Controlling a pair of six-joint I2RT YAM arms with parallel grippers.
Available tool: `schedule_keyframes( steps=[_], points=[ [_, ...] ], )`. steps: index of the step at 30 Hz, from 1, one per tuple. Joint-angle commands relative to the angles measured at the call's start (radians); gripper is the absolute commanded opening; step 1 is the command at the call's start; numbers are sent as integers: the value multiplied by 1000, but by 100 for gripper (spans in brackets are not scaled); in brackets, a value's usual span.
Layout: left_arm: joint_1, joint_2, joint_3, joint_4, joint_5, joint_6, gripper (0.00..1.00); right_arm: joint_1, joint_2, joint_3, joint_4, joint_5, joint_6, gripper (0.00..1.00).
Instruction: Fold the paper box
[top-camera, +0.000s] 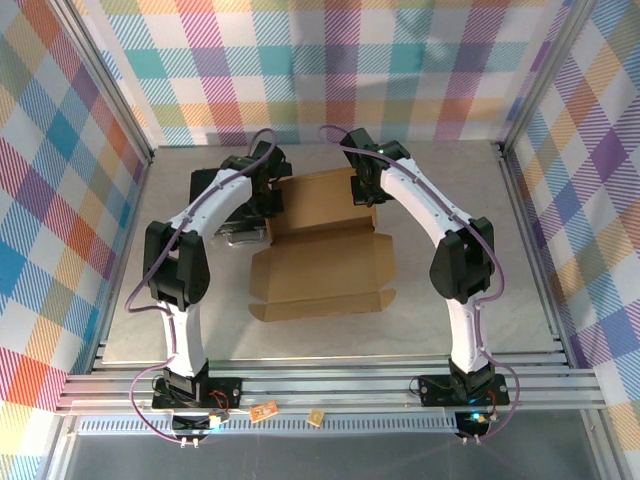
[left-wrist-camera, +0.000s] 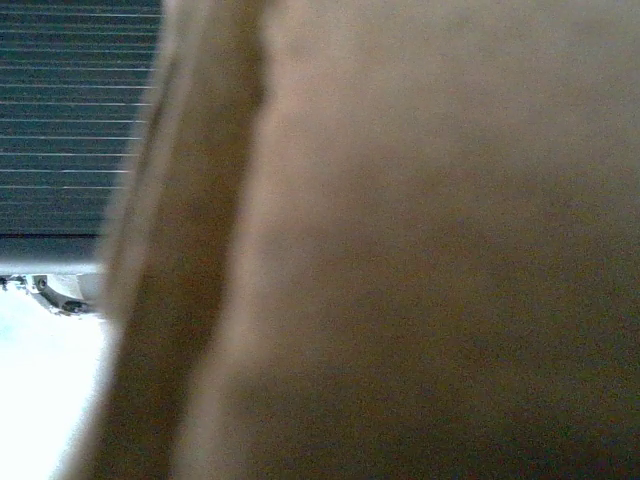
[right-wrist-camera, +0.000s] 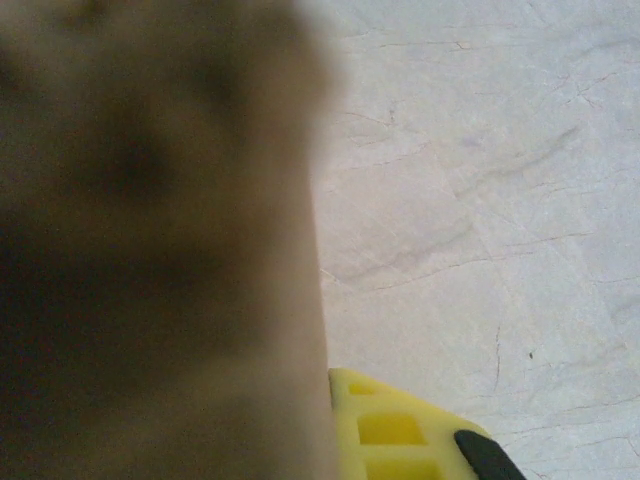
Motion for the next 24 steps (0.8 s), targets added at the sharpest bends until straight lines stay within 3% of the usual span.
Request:
schedule_keyframes(
  steps=[1,4,11,17,24],
  points=[
    [32,-44,-41,6,-51,-19,15,-12,-42,6,-59,41,10,0],
    [57,-64,-59,34,69,-41,36,-13,-52,-28,-31,44,-3,0],
    [76,-130,-2,14,233,-52,67,-15,-54,-55,-22,44,5,0],
    [78,-172,2,-17,283,-72,75,-24,-52,-53,-23,36,14,0],
    [78,-253,11,-7,276,-112,72,-71,-100,-104,-13,-25,70,0]
  ],
)
